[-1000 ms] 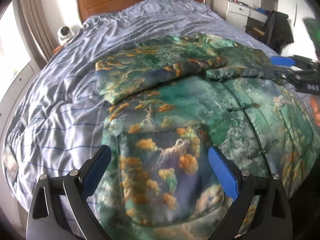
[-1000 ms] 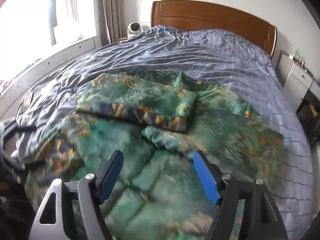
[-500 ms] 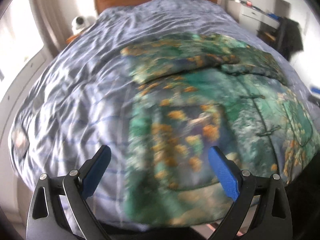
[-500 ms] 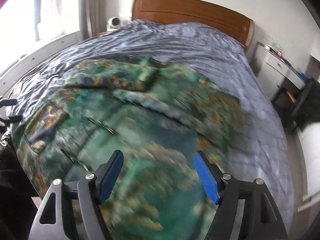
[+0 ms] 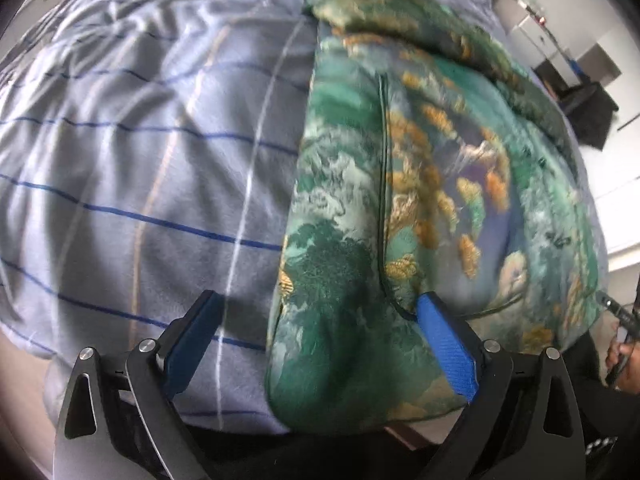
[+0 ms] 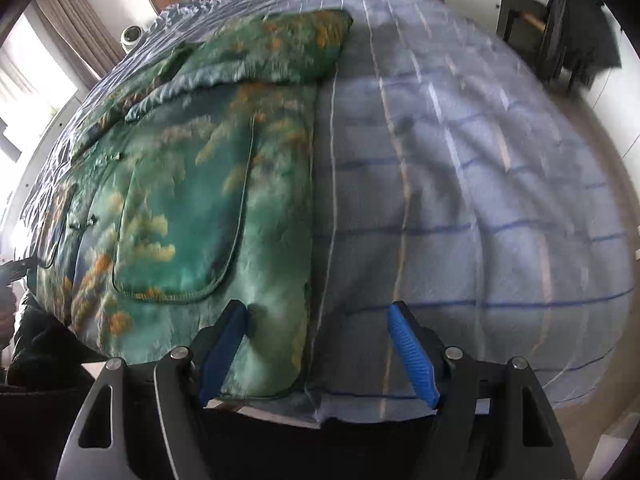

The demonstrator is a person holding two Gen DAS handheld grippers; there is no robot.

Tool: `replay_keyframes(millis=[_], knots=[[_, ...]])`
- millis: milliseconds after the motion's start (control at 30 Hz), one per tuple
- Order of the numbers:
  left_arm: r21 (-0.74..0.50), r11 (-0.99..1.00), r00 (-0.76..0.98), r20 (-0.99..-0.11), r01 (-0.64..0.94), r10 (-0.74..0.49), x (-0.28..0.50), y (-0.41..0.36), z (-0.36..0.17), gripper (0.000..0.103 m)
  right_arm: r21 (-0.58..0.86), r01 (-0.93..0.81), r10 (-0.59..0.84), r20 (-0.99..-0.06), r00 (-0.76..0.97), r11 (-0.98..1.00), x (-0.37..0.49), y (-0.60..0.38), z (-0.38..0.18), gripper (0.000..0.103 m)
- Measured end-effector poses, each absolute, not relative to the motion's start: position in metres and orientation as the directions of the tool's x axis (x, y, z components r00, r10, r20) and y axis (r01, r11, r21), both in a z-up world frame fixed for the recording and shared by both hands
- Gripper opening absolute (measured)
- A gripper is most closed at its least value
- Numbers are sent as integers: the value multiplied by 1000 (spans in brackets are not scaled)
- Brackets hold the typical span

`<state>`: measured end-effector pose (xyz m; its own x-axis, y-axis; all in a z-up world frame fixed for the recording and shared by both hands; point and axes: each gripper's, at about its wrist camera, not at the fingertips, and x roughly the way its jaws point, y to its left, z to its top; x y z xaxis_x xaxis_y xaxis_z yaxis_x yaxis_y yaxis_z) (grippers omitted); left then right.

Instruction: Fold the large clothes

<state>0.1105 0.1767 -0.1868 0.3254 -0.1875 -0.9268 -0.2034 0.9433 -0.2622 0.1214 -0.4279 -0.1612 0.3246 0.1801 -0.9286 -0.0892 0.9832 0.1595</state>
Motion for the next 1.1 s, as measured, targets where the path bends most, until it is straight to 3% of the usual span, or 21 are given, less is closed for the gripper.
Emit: replay_keyframes(millis=[267, 300, 333, 367, 433, 467, 533, 600, 867, 1100], knots=[[-280, 945, 296, -929, -167, -223, 105, 164, -195, 98, 331, -158, 362, -898, 251, 930, 125, -397, -181, 74], [-272, 950, 279, -934, -153, -223, 104, 159, -197, 98, 324, -168, 357, -901, 245, 931, 126, -394, -181, 66], [-265, 953, 269, -938, -144, -220, 105, 158, -195, 95, 316, -183, 353, -905, 238, 931, 126, -389, -181, 49], [-255, 958, 261, -941, -134, -215, 103, 154, -195, 91, 319, -186, 358, -904, 236, 929, 126, -388, -180, 41], [-245, 963, 240, -947, -111, -213, 101, 146, -193, 72, 324, -184, 363, -899, 244, 928, 125, -387, -175, 26], [-235, 966, 236, -950, -104, -206, 100, 144, -190, 68, 327, -185, 366, -897, 248, 927, 127, -388, -173, 23], [-214, 973, 234, -954, -91, -188, 100, 137, -184, 37, 326, -188, 368, -891, 265, 926, 125, -387, -165, 18], [-217, 972, 251, -949, -89, -189, 98, 136, -176, 19, 327, -193, 371, -886, 279, 925, 125, -386, -158, 17], [-254, 961, 350, -914, -106, -203, 75, 151, -139, 9, 345, -196, 393, -856, 336, 918, 123, -387, -128, 14], [-282, 953, 416, -884, -113, -212, 52, 166, -111, 8, 372, -201, 421, -833, 358, 906, 109, -391, -114, 12]])
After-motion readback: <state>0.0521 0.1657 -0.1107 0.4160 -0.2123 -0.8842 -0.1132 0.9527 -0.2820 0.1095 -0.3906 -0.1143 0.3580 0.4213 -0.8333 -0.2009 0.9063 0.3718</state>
